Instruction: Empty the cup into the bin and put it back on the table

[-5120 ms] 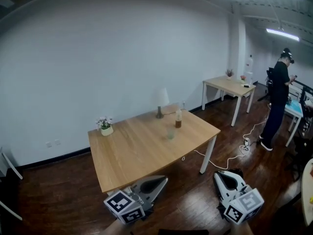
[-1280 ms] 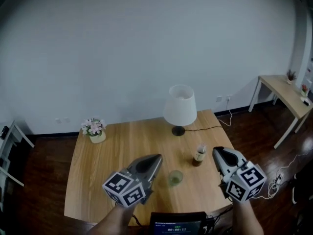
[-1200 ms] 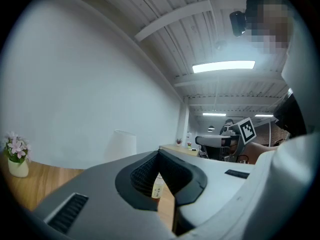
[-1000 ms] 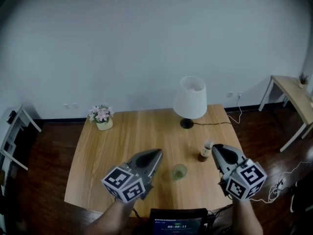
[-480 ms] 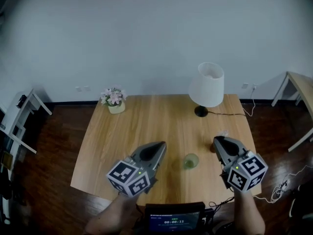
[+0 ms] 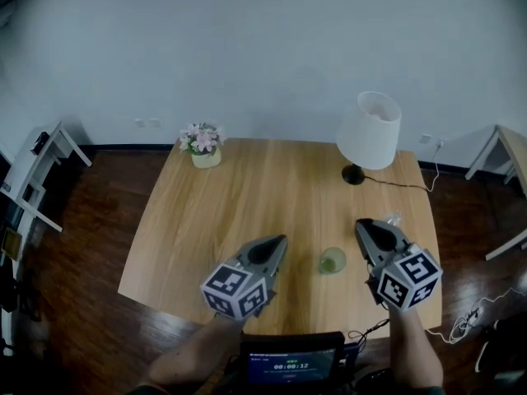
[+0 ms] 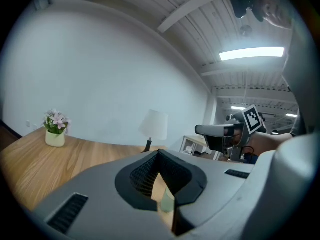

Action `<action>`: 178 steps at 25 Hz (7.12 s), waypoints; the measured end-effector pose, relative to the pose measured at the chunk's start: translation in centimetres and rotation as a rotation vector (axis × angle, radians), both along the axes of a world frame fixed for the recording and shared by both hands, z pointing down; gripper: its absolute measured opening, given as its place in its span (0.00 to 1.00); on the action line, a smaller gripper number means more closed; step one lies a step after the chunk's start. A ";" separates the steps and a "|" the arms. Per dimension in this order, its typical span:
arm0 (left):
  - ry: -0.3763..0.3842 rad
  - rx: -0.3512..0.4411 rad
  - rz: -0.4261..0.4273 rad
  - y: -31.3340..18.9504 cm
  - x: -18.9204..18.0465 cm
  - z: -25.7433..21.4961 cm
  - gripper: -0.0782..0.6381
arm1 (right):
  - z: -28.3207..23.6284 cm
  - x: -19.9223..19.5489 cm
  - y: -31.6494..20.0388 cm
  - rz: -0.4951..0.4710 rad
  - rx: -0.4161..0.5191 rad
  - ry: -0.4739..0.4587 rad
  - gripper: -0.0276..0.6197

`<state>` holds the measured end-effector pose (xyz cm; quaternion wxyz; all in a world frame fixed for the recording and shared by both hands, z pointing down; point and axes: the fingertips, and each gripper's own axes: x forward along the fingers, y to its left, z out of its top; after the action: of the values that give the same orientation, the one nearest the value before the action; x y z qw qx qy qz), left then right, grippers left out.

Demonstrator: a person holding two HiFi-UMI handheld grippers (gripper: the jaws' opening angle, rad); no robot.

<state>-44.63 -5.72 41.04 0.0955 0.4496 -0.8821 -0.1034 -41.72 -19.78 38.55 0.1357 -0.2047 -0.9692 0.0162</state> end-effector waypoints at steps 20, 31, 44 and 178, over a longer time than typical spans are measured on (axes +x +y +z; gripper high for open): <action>0.095 -0.151 -0.037 -0.2 -2.2 11.0 0.10 | 11.1 -5.0 0.6 0.011 -0.030 0.069 0.05; 0.130 -0.185 -0.030 -0.1 -1.5 13.2 0.10 | 15.3 -5.0 1.9 -0.030 0.043 0.136 0.40; 0.184 -0.224 -0.009 -0.6 -1.4 15.9 0.10 | 21.9 -2.4 0.6 -0.017 0.122 0.298 0.56; -0.191 0.257 1.166 -25.2 44.4 -9.9 0.10 | -1.0 53.4 -13.2 0.984 0.048 0.130 0.67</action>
<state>-0.19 -30.96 31.11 0.0017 0.8741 -0.4755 -0.0991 11.66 -32.97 37.59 0.1768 0.2815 -0.9406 0.0685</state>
